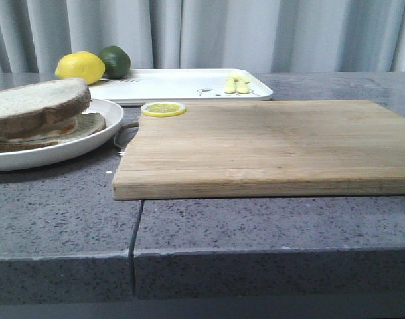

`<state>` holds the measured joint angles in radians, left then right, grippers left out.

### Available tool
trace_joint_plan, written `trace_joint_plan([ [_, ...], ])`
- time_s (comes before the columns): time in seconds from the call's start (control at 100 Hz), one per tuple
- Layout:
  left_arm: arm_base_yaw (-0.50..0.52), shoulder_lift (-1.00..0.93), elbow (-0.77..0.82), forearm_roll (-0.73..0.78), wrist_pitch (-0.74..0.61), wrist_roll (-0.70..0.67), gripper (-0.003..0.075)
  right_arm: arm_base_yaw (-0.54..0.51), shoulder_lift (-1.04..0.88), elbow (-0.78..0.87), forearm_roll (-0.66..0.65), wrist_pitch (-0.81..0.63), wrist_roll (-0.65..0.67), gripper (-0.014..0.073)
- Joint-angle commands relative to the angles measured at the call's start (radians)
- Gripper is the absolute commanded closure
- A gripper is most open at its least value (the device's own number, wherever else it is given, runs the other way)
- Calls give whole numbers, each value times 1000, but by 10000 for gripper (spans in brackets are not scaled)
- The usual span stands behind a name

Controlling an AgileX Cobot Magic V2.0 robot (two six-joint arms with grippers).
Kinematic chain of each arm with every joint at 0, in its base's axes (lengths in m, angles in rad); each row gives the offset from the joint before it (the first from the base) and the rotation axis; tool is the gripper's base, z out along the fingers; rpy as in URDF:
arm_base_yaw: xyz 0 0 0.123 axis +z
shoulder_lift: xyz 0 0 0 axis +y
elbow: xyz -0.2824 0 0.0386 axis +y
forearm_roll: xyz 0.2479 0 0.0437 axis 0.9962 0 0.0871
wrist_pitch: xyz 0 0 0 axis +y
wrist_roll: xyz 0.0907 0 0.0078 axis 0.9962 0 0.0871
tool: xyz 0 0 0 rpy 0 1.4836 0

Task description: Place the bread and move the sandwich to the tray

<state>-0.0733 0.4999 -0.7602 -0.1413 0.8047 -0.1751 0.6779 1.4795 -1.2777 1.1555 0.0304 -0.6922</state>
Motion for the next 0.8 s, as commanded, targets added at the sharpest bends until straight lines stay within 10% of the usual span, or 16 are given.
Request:
trace_joint_plan([
  [0.0, -5, 13, -33, -12, -69, -9, 195, -51, -110, 19, -188, 23, 95, 186],
  [0.49, -5, 13, -33, -12, -69, -9, 195, -319, -541, 381, -960, 82, 567, 186],
  [0.79, -5, 13, -33, -12, -69, -9, 195, -482, -829, 595, -1132, 143, 596, 186],
])
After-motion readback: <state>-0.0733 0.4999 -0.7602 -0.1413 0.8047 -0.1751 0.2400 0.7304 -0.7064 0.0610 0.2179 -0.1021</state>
